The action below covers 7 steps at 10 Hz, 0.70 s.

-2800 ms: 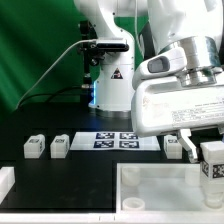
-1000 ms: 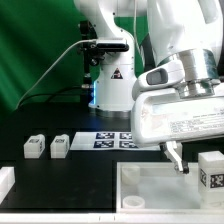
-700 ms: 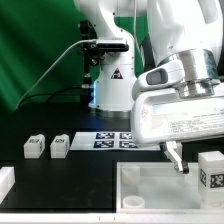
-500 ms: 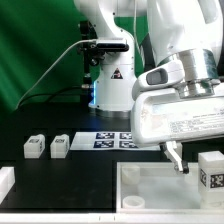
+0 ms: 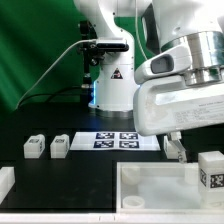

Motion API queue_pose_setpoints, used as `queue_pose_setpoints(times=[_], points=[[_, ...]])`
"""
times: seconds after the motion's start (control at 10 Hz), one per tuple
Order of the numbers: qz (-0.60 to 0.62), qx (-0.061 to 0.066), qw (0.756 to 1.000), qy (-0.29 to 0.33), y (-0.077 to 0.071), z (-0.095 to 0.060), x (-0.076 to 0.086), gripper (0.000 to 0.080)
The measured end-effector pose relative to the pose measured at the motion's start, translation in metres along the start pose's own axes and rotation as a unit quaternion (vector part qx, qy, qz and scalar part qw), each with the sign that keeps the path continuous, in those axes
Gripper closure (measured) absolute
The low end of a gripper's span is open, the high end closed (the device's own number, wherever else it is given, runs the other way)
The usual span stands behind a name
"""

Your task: Assemble one leg

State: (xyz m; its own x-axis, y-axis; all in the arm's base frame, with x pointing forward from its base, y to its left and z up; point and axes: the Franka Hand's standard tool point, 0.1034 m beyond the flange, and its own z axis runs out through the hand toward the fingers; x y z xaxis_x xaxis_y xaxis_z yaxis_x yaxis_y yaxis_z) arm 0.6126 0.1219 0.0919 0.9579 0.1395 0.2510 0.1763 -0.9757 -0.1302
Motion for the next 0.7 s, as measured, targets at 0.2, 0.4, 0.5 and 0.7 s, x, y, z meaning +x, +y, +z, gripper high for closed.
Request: queue_pose_setpoints(times=[0.2, 0.4, 0.5, 0.7], points=[[0.004, 0.021, 0.995, -0.101, -0.004, 0.004, -0.007, 0.0151], [0.006, 0.027, 0.993, -0.113, -0.002, 0.007, 0.005, 0.0151], [0.007, 0.026, 0.994, -0.110, 0.000, 0.009, 0.004, 0.0151], [0.008, 0.024, 0.994, -0.104, 0.003, 0.008, 0.008, 0.0151]])
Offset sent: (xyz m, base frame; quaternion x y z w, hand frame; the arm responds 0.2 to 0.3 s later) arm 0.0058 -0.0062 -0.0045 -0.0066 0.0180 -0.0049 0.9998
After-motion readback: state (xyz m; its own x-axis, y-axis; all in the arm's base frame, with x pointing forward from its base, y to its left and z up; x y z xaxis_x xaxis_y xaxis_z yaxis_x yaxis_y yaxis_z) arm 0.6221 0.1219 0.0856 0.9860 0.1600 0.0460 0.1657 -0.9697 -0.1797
